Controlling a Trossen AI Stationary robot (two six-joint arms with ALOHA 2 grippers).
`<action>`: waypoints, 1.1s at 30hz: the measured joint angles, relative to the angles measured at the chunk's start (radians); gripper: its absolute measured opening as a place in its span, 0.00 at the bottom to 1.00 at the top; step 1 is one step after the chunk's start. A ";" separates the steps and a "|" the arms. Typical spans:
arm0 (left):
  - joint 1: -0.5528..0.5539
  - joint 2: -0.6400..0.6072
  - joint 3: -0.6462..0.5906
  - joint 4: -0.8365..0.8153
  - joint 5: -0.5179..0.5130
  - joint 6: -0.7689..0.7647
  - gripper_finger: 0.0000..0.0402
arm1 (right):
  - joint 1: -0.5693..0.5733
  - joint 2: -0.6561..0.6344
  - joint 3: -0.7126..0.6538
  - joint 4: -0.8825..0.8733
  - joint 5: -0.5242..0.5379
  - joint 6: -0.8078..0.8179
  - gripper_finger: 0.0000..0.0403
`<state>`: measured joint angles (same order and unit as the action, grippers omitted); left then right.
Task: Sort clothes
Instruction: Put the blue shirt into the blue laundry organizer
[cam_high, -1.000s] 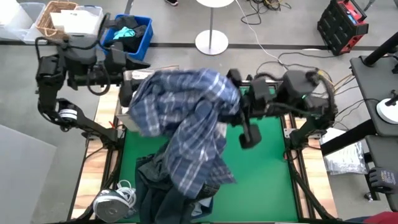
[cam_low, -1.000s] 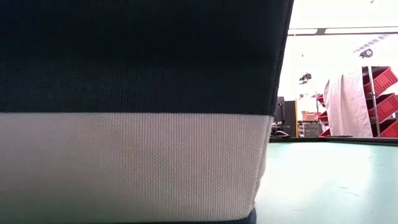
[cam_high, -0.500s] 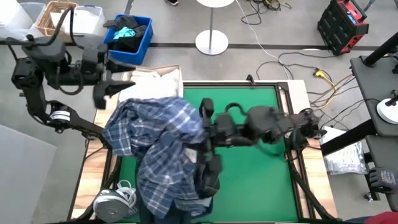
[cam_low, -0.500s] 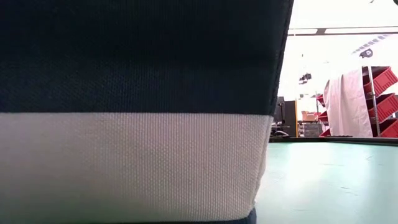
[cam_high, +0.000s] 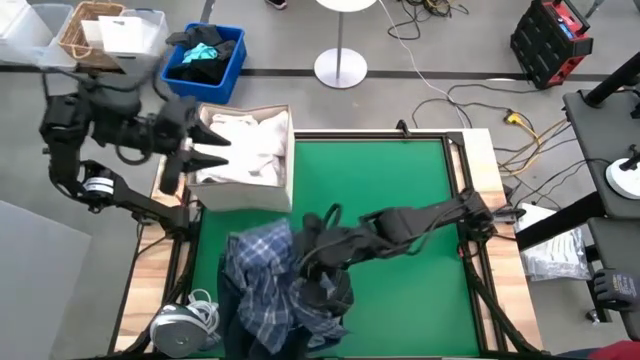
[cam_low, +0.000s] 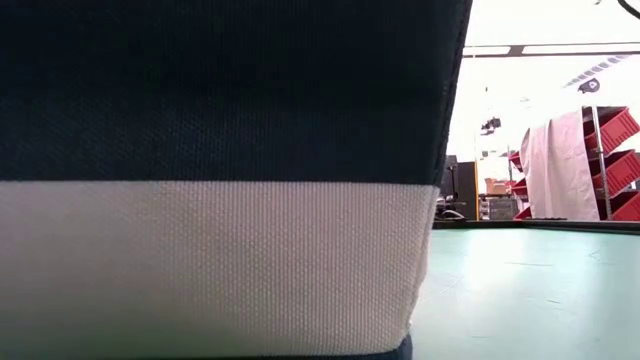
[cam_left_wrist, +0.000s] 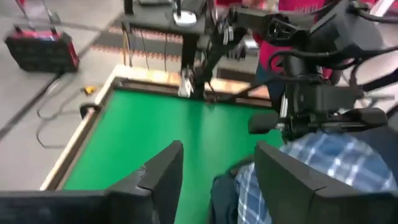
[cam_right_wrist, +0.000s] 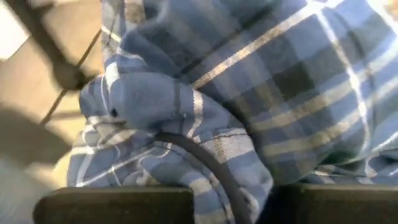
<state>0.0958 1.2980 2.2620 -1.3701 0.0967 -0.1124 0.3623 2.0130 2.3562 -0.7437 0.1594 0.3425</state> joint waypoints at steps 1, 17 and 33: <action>-0.006 0.000 -0.018 0.000 0.000 -0.002 0.42 | -0.002 0.016 0.000 -0.008 -0.045 0.008 0.06; -0.381 -0.127 -0.466 0.306 -0.133 -0.150 0.02 | -0.086 0.174 0.000 -0.100 -0.283 -0.036 0.06; -0.579 -0.138 -0.909 0.649 -0.257 -0.181 0.00 | -0.052 0.149 -0.001 -0.233 -0.186 -0.045 0.35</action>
<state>-0.4827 1.1603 1.3526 -0.7215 -0.1606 -0.2932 0.3098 2.1619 2.3550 -0.9763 -0.0266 0.2979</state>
